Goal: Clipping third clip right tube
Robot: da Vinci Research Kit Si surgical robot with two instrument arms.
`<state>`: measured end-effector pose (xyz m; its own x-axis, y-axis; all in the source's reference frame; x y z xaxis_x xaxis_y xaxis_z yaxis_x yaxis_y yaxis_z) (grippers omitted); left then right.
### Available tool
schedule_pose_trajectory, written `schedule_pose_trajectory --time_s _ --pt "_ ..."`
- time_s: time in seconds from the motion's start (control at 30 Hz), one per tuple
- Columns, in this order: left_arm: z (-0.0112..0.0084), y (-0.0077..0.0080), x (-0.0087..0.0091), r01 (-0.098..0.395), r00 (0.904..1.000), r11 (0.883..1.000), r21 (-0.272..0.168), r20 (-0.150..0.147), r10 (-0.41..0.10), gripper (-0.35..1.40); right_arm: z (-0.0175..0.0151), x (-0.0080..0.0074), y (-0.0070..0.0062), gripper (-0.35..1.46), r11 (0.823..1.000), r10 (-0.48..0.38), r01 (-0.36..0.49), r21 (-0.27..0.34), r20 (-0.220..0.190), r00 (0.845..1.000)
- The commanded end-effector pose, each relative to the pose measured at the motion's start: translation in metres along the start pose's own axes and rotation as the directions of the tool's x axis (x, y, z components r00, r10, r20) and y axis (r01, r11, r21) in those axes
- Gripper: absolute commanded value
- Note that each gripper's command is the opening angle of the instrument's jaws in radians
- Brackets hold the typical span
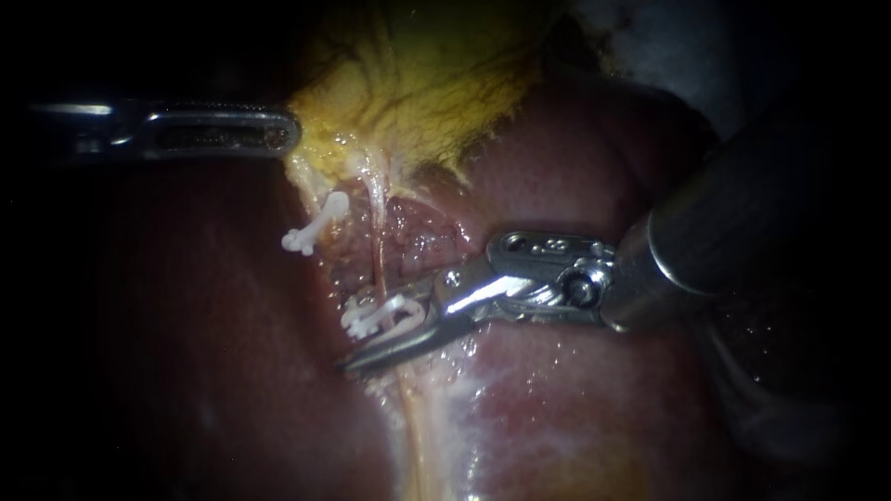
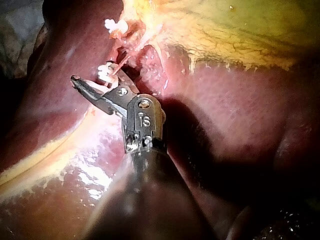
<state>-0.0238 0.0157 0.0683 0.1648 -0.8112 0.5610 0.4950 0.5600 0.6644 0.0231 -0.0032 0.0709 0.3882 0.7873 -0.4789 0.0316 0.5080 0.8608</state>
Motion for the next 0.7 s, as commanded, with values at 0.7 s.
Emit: schedule_pose_trajectory --time_s 0.7 --pt "-0.0004 0.0002 -0.0003 0.0 1.0 1.0 0.012 -0.007 0.0 -0.35 -0.0023 0.0036 0.0015 0.49 1.0 0.02 -0.02 0.012 -0.049 0.999"
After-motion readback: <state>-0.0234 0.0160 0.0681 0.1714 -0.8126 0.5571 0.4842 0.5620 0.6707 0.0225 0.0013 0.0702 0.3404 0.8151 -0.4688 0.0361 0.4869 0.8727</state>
